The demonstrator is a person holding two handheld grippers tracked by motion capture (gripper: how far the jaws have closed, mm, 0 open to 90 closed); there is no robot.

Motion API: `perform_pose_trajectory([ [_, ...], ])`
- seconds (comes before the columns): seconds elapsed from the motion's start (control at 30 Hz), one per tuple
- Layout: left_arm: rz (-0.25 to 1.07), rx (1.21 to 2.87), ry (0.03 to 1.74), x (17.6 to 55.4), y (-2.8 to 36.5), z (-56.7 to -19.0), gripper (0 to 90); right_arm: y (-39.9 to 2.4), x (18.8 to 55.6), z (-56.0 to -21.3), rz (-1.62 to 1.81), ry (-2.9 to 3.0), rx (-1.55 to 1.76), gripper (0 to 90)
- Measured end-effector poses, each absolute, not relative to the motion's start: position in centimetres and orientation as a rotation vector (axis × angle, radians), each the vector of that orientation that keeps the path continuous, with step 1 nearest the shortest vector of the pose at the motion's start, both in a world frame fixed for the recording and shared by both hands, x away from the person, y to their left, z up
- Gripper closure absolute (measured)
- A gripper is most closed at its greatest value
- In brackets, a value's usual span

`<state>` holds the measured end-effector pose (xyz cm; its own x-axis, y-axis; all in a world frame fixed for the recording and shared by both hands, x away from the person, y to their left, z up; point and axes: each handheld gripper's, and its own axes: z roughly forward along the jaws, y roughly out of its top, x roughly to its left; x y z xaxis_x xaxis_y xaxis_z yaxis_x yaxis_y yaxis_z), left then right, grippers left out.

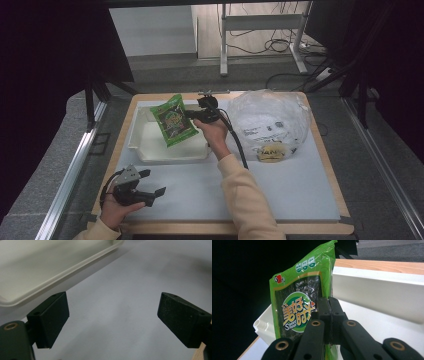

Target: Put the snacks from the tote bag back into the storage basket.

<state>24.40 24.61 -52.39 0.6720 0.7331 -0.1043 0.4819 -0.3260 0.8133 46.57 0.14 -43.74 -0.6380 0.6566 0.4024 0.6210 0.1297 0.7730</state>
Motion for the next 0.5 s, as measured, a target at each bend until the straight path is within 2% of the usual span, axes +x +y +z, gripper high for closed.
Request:
perform_pose_trajectory([
  [0.5, 0.352, 1.987, 0.938, 24.4, 24.6, -52.4, 10.5, 2.0, 46.8, -44.5, 1.548, 2.357, 1.332, 90.0],
])
